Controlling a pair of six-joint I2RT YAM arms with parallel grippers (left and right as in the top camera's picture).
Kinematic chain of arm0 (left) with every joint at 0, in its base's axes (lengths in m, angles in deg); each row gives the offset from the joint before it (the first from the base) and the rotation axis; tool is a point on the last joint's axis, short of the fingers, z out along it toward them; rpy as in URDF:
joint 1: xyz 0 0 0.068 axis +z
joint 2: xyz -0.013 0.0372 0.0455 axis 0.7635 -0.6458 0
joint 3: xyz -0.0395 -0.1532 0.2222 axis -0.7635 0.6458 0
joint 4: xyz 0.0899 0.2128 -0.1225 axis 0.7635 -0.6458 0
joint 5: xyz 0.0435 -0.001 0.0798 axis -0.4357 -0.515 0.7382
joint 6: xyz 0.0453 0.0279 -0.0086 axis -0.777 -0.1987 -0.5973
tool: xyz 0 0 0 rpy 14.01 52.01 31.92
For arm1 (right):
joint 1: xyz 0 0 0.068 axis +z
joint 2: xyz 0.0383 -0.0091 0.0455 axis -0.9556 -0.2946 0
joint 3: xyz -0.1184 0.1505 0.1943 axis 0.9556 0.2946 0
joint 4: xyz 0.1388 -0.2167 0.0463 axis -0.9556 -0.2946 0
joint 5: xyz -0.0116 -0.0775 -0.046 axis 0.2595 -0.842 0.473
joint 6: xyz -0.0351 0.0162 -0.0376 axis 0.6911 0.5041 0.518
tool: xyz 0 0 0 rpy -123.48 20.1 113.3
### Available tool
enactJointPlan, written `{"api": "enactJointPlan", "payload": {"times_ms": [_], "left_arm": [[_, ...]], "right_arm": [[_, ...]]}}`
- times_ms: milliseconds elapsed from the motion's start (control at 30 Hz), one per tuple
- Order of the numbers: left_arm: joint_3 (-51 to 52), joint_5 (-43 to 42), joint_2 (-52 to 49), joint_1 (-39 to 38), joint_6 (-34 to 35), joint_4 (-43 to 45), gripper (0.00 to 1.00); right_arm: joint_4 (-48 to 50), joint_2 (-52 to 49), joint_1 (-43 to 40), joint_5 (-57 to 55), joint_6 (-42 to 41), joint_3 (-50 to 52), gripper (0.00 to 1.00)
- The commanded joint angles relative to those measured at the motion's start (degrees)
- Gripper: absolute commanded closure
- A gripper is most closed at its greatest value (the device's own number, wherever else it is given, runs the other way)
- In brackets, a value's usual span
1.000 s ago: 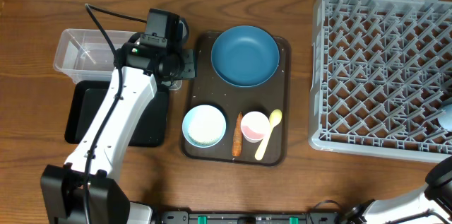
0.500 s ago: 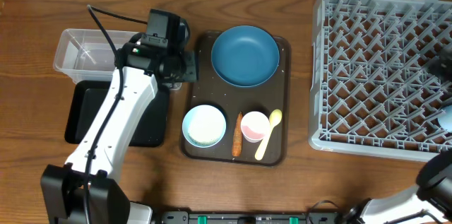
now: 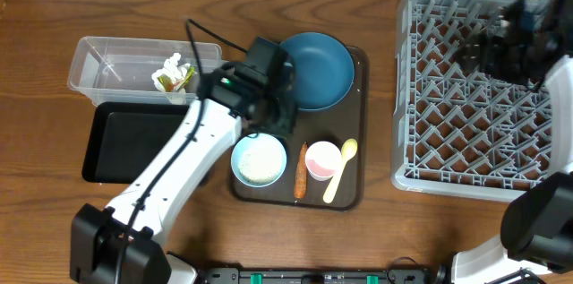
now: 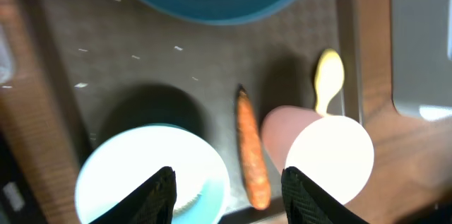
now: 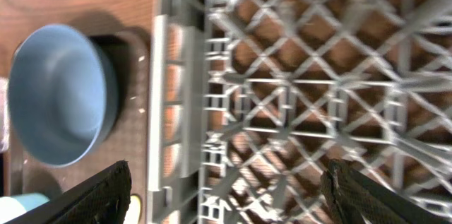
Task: Sort waste into correct bins and load items into the dishwasher rack
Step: 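Grasp the pink cup with the left gripper and lift it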
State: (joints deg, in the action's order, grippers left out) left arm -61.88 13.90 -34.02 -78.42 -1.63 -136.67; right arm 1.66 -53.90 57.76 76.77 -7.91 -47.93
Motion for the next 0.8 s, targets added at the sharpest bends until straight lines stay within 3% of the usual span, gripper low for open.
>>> {"api": "enactJointPlan", "payload": {"times_ms": [0, 533, 667, 767], "left_arm": [[0.8, -0.5, -1.8, -2.6, -0.6, -0.9, 0.5], [3.1, -0.5, -10.9, -9.1, -0.6, 0.1, 0.5], [3.1, -0.5, -12.5, -9.2, -0.6, 0.4, 0.73], [3.1, -0.5, -12.5, -9.2, -0.6, 1.4, 0.85]], "right_arm": [[-0.2, 0.5, 2.6, 0.6, 0.9, 0.1, 0.14], [-0.2, 0.5, 6.4, -2.0, 0.9, 0.1, 0.14], [-0.2, 0.5, 6.4, -2.0, 0.9, 0.1, 0.14], [-0.1, 0.5, 6.4, -2.0, 0.9, 0.1, 0.14]]}}
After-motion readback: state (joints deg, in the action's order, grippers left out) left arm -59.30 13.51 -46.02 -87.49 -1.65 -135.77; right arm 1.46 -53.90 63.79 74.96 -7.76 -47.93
